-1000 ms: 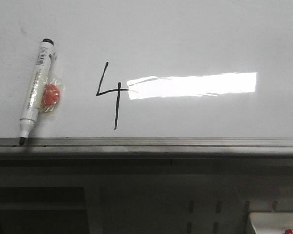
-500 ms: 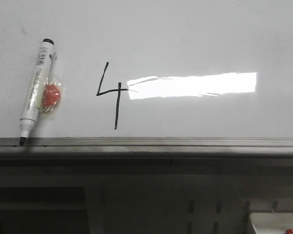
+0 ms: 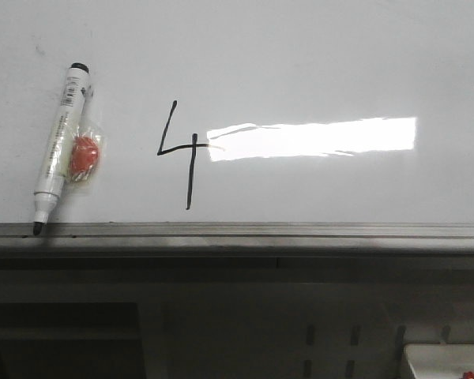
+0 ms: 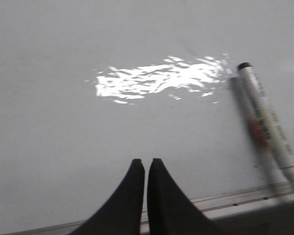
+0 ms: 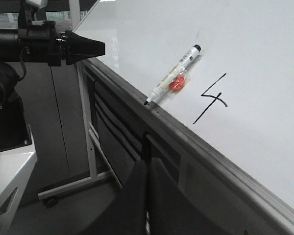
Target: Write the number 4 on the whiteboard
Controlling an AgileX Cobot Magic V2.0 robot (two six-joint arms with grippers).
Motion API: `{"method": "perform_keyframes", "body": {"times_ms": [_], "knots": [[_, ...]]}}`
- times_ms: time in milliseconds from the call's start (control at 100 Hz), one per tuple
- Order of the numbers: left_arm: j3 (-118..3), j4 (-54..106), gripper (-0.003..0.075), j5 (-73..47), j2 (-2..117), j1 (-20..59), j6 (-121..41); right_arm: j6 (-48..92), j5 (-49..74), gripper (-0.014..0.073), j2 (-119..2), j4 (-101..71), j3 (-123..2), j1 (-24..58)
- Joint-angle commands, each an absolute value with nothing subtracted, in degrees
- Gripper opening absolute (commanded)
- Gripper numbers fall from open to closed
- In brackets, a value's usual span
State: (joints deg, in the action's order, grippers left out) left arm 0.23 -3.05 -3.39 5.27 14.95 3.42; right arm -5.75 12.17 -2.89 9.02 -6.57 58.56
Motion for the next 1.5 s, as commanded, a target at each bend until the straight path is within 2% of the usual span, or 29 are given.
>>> {"method": "perform_keyframes", "body": {"times_ms": [0,180,300,370,1490], "knots": [[-0.23,-2.95,-0.002,-2.99,3.95,10.33,3.96,-5.79,8.02,-0.0066,-3.46,10.06,-7.97,58.39],[2.21,-1.1,-0.002,-8.52,-2.08,2.46,3.96,-5.79,8.11,-0.0066,-3.46,10.06,-7.97,58.39],[2.19,-0.73,-0.002,-13.52,-1.83,-0.39,3.96,-5.79,8.25,-0.0066,-3.46,10.06,-7.97,58.39],[2.19,-0.57,-0.002,-17.23,-1.83,-0.67,3.96,-5.79,8.25,-0.0066,-3.46,10.06,-7.97,58.39],[2.19,0.0,-0.002,-17.13,-1.83,-0.67,3.96,-5.79,7.22,-0.0066,-3.46,10.06,-7.97,58.39]]}}
